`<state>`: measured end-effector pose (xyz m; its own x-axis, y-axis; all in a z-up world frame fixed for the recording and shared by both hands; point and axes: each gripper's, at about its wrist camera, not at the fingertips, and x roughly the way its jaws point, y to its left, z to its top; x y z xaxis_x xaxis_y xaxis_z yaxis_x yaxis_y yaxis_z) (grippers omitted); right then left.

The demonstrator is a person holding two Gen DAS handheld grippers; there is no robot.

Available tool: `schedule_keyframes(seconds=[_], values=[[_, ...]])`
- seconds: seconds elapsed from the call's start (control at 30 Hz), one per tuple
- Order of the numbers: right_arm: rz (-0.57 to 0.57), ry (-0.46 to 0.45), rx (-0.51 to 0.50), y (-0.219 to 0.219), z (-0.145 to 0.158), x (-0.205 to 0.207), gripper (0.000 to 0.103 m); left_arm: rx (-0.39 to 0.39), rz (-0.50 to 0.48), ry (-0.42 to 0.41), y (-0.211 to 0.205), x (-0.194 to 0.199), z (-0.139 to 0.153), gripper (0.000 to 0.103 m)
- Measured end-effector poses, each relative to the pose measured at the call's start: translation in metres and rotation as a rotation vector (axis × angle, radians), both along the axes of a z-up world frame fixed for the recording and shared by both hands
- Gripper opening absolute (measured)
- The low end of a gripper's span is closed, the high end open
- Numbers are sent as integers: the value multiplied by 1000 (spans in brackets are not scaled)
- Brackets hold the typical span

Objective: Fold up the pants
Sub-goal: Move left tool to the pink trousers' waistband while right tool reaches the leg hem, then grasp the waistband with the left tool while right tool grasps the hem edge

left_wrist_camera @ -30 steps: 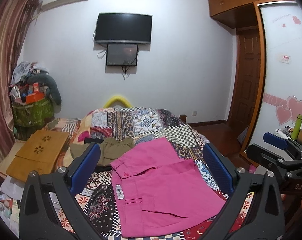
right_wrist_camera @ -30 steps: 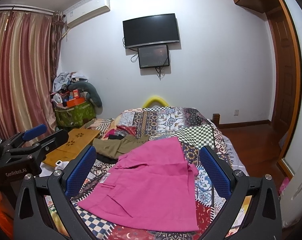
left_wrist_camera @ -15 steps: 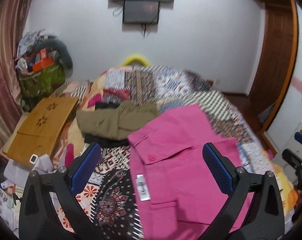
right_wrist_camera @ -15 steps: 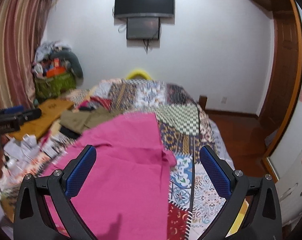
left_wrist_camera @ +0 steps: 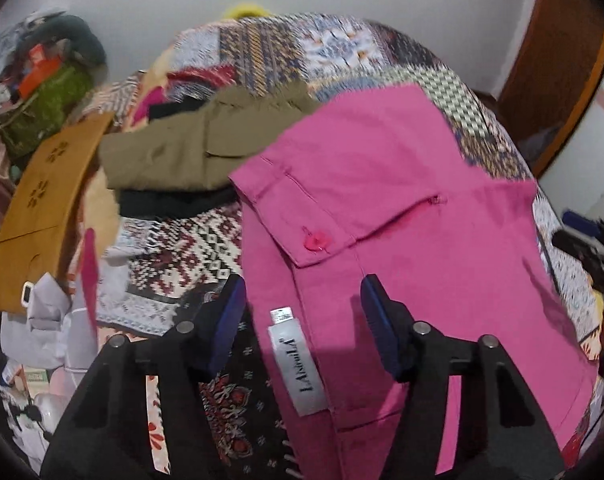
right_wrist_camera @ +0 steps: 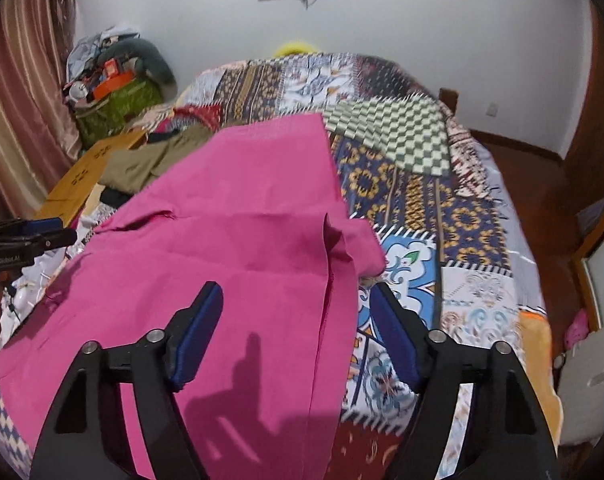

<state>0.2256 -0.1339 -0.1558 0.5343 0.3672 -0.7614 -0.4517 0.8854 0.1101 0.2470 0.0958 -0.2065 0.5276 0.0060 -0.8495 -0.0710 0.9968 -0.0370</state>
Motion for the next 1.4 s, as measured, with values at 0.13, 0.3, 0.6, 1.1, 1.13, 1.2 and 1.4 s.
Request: schedule_keyframes(seconds=[0.13,0.3,0.6,1.1,1.13,1.2,1.4], values=[[28,30,-22,4,-14,18,63,-93,-22,68,4,15,-18,60],[64,91,4,8,-31,44,46,-129,-33,79,6,20,-25,59],[35,163,32,2,-57,60,6,-10,-113,47,-11,27,-22,44],[-37,157,-39,-22,-49,32,2,107,-109,38,-13,34,-21,43],[-46,151,-40,-23,-46,33,3,107,-104,31,-13,32,-19,43],[-59,130,-42,-25,-38,32,6,106,-89,10,-10,30,-12,44],[-78,34,-29,-28,-9,36,43,116,-36,-61,7,36,8,57]])
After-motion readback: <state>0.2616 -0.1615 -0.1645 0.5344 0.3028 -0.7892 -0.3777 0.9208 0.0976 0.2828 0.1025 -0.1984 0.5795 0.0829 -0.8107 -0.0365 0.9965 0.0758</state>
